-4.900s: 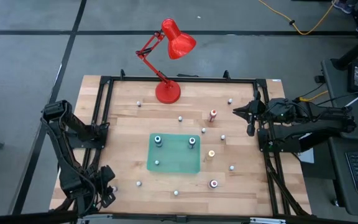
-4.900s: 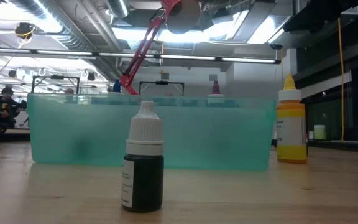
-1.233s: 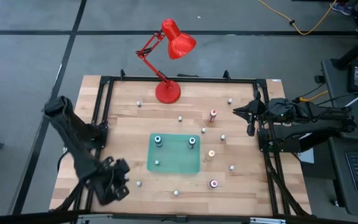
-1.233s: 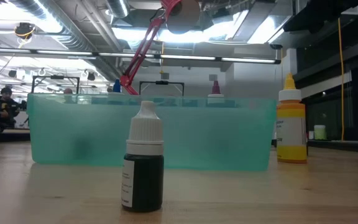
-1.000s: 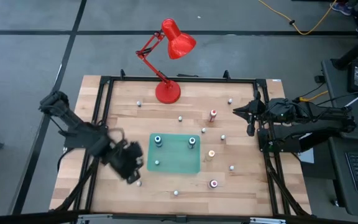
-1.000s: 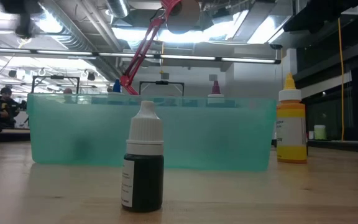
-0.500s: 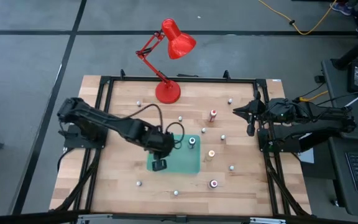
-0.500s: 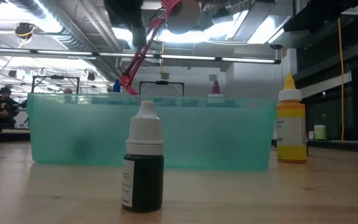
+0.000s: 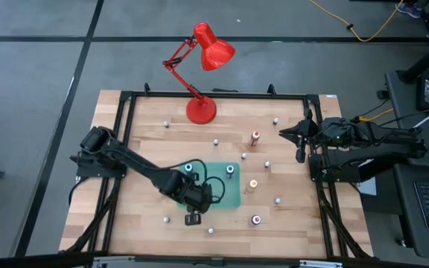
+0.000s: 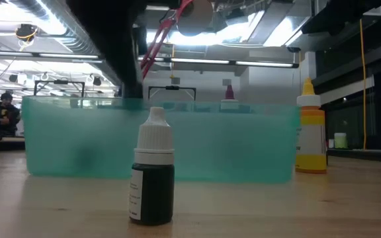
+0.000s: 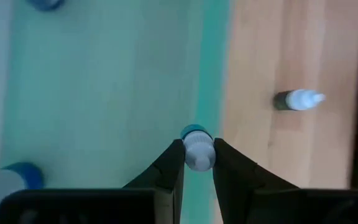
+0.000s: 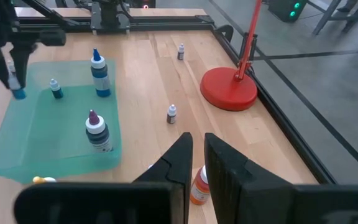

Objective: Pick & Place food coloring
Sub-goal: Put the small blue bottle into the green bin, then put the left small red bottle into the green bin

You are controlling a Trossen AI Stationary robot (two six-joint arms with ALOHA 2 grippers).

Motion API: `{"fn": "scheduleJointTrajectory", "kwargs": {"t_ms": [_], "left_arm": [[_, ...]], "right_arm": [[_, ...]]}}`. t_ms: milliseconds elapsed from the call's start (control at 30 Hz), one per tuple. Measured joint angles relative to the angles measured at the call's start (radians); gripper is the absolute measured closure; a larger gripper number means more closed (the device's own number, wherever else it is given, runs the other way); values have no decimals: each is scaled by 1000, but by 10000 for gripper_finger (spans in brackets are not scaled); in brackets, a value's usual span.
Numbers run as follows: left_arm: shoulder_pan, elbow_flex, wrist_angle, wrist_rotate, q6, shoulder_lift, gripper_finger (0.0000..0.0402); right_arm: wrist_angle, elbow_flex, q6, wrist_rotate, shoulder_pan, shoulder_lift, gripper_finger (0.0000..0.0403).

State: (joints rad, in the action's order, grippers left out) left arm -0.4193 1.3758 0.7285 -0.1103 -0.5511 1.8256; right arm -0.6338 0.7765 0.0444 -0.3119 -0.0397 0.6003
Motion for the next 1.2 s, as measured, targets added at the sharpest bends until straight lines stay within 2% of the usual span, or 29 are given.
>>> {"fn": "scheduleJointTrajectory", "kwargs": {"t_ms": [267,600,1100,1200], "left_arm": [[17,-71,-25,-42,-37,0,340],[25,-163,-95,-26,-48,0,339],[25,-163,-100,-16,-32,-8,265],[28,-132,-65,7,-37,-27,251]], "right_arm": [[0,0,0,0,0,0,357],[0,0,0,0,0,0,357],[0,0,0,0,0,0,357],[0,0,0,0,0,0,357]]}}
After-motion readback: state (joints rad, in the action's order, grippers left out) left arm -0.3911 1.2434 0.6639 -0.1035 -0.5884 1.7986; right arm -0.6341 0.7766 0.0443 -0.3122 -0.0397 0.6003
